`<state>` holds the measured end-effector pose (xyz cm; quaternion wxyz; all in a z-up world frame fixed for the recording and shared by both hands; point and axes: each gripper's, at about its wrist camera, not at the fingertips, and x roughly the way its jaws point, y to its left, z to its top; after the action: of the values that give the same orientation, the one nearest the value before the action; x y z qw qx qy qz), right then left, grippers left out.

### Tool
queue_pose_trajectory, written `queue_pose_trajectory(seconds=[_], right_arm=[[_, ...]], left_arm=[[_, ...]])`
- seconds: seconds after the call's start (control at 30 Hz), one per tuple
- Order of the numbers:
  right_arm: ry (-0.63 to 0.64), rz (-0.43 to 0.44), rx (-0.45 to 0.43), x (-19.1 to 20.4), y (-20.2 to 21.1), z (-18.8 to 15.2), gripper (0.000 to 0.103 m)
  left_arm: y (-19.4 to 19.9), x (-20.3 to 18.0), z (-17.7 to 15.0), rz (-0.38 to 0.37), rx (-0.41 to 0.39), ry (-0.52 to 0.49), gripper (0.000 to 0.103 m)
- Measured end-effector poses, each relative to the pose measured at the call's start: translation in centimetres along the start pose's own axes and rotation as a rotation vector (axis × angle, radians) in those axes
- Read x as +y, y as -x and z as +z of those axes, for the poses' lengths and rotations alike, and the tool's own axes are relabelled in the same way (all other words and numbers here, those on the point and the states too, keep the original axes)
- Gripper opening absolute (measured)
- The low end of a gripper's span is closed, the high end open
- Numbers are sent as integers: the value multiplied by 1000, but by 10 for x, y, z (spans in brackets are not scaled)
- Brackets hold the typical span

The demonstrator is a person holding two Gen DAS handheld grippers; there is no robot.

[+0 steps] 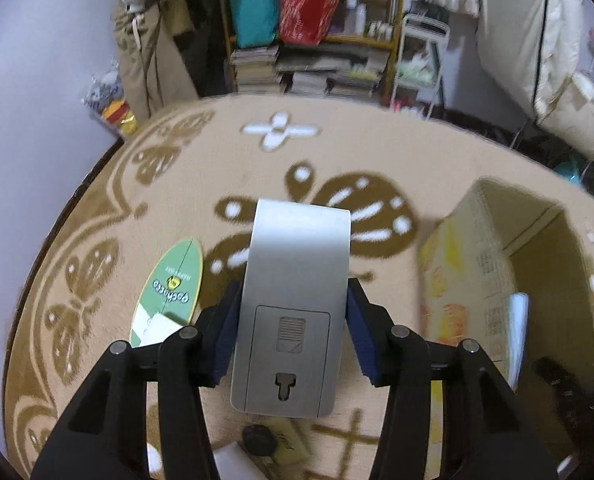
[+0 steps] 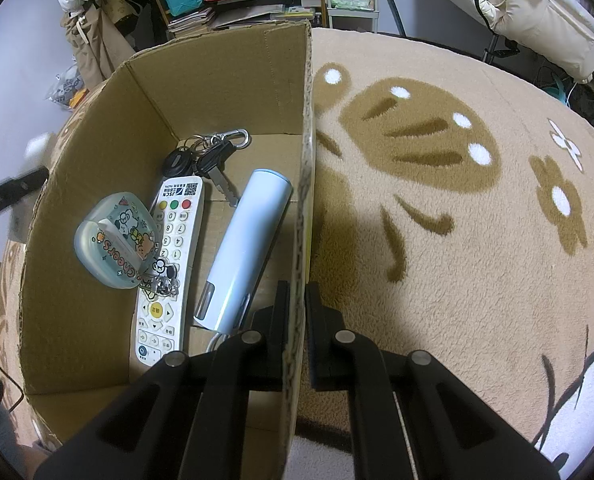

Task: Organize rigid objects
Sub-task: 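Carry the grey charger over the box with the left tool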

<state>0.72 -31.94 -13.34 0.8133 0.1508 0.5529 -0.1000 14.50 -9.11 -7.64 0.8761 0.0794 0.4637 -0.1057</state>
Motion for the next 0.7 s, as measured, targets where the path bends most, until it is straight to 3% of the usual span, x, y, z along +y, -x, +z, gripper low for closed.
queue_pose_trajectory(seconds=[0.2, 0.57, 0.7], right_arm=[[-1, 0, -1, 0, 0, 0, 8], [-3, -35, -5, 2, 0, 0, 8], [-6, -31, -4, 2, 0, 0, 8]], left_arm=[[42, -21, 10, -29, -84, -46, 49], [85, -54, 13, -109, -168, -93, 49], [91, -65, 11, -186, -195, -100, 49]])
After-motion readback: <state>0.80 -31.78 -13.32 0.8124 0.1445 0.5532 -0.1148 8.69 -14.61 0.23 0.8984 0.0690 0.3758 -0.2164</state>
